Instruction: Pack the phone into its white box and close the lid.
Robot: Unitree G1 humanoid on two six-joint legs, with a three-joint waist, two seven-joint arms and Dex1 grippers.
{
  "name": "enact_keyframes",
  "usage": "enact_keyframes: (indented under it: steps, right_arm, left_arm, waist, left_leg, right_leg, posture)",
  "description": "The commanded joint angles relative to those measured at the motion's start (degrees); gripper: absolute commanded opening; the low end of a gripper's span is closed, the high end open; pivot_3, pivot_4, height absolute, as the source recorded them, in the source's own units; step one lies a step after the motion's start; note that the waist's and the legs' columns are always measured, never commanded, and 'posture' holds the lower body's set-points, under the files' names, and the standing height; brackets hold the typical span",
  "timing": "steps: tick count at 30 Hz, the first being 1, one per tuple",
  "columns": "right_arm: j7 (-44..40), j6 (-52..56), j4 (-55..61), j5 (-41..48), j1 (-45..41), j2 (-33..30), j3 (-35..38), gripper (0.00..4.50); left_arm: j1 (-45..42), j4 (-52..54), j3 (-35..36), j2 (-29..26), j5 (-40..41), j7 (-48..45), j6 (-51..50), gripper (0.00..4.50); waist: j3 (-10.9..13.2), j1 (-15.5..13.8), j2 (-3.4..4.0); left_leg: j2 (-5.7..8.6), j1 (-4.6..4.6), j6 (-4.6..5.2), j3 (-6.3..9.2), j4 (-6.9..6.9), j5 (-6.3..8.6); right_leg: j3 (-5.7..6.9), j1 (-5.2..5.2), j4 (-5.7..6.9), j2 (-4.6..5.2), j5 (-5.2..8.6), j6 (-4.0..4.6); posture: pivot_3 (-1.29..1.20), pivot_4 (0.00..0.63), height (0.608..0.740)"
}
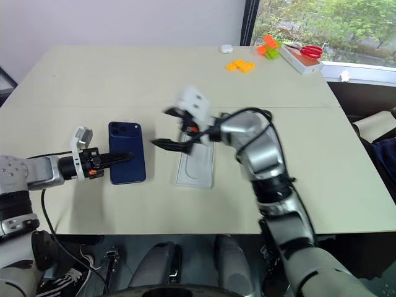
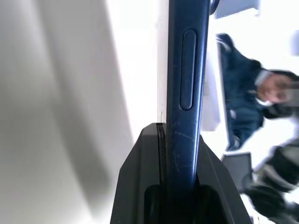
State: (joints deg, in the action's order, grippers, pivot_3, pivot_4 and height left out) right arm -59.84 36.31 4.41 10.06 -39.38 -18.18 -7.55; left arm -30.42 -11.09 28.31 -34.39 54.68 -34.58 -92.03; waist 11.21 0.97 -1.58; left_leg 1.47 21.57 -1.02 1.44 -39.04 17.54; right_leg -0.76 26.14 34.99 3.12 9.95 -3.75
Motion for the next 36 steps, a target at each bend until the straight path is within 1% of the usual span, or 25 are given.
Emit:
enact_keyframes:
  steps: [1,5,9,11,13,17,19,21,24,25,28,36]
  right_arm:
    - [-5.7,-7.3,4.8,3.4,6.5,-7.8,3.5,4.44]
    - [-7.9,-13.5,4.7,5.3,13.2,-13.9,6.8,4.44]
    - [-8.1,-17.6,4.8,7.1,15.8,-16.6,9.2,4.44]
    - [-8.1,-19.1,5.3,7.3,17.3,-18.7,10.8,4.44]
    - [-7.5,-19.7,5.5,7.7,17.8,-20.1,11.6,4.44]
    - [-6.2,-19.6,4.8,8.3,17.2,-21.0,11.9,4.44]
    - [-6.0,-19.8,4.4,8.6,17.3,-21.4,12.1,4.44]
    - [-5.5,-20.7,4.0,8.0,17.4,-21.6,11.7,4.44]
    - [-4.9,-21.0,4.2,8.1,17.3,-21.5,11.1,4.44]
    - [-4.7,-21.2,4.1,8.0,17.2,-21.5,10.9,4.44]
    - [-4.1,-21.7,3.8,7.7,16.9,-21.5,10.4,4.44]
    - [-2.6,-22.2,3.1,7.6,15.7,-21.2,9.9,4.44]
  left_arm:
    - [-4.7,3.0,1.7,5.7,8.5,8.1,-0.5,0.00]
    - [-8.3,1.4,2.9,12.1,12.0,18.6,-0.5,0.00]
    - [-10.3,-0.3,3.8,15.7,17.3,25.5,-0.5,0.00]
    - [-10.8,-1.8,3.7,20.0,18.2,29.6,-0.5,0.00]
    - [-9.2,-1.5,1.2,22.0,19.2,31.9,-0.5,0.00]
    - [-7.3,-0.9,-0.9,22.6,20.5,35.3,-0.5,0.00]
    - [-7.5,-2.0,-0.7,23.6,20.6,37.3,-0.5,0.00]
    - [-9.1,-3.3,0.3,25.1,19.3,38.8,-0.1,0.00]
    - [-10.2,-3.9,0.1,25.2,17.9,39.3,-0.2,0.00]
    - [-10.0,-3.6,-1.6,24.3,18.3,38.4,-0.3,0.00]
    - [-10.5,-4.5,-3.6,23.6,18.1,37.9,-0.5,0.00]
    - [-11.8,-6.9,-6.0,22.8,15.1,35.0,-0.5,0.00]
  waist:
    - [0.0,0.0,0.00]
    - [0.0,0.0,-0.03]
    - [0.0,0.7,-0.06]
    - [0.0,0.7,-0.05]
    - [0.0,0.1,-0.05]
    - [0.0,0.1,-0.08]
    - [0.0,-0.2,-0.07]
    - [0.0,-0.3,-0.07]
    - [0.1,-0.3,-0.08]
    - [0.1,-0.3,-0.08]
    - [0.1,-0.2,-0.08]
    - [0.1,-0.3,-0.08]
  left_leg:
    - [0.00,0.01,0.00,-0.06,0.02,0.00]
    - [-0.04,-0.01,-0.03,0.01,0.02,-0.02]
    - [-0.22,-0.19,-0.11,-0.19,-0.02,-0.07]
    - [-0.25,-0.21,-0.16,-0.14,-0.02,-0.10]
    - [-0.22,-0.22,-0.17,-0.08,-0.03,-0.11]
    - [-0.20,-0.20,-0.17,-0.12,-0.04,-0.11]
    - [-0.20,-0.20,-0.19,-0.08,-0.04,-0.12]
    - [-0.18,-0.20,-0.20,-0.05,-0.06,-0.13]
    - [-0.12,-0.19,-0.19,0.01,-0.08,-0.13]
    - [-0.12,-0.19,-0.18,0.00,-0.08,-0.12]
    - [-0.12,-0.20,-0.18,-0.01,-0.08,-0.12]
    - [-0.09,-0.20,-0.20,0.01,-0.08,-0.13]
  right_leg:
    - [-0.03,0.09,0.02,0.00,0.00,-0.01]
    - [0.02,-0.01,0.02,-0.17,0.03,-0.09]
    - [-0.19,-0.08,0.03,-0.46,0.03,-0.10]
    - [-0.18,-0.10,0.07,-0.56,0.04,-0.10]
    - [-0.15,-0.16,0.09,-0.56,0.05,-0.11]
    - [-0.21,-0.14,0.06,-0.51,0.04,-0.10]
    - [-0.19,-0.14,0.07,-0.51,0.04,-0.10]
    - [-0.15,-0.18,0.06,-0.51,0.05,-0.09]
    - [-0.10,-0.28,-0.04,-0.50,0.06,-0.10]
    - [-0.10,-0.28,-0.04,-0.50,0.06,-0.10]
    - [-0.12,-0.28,-0.04,-0.49,0.06,-0.10]
    - [-0.10,-0.27,-0.02,-0.50,0.06,-0.10]
  posture:
    - [0.00,0.150,0.740]
    - [0.00,0.150,0.740]
    - [0.00,0.150,0.740]
    - [0.00,0.150,0.740]
    - [0.00,0.150,0.740]
    - [0.00,0.150,0.740]
    - [0.00,0.150,0.740]
    - [0.00,0.150,0.740]
    - [0.00,0.150,0.740]
    - [0.00,0.150,0.740]
    - [0.00,0.150,0.740]
    - [0.00,0.150,0.740]
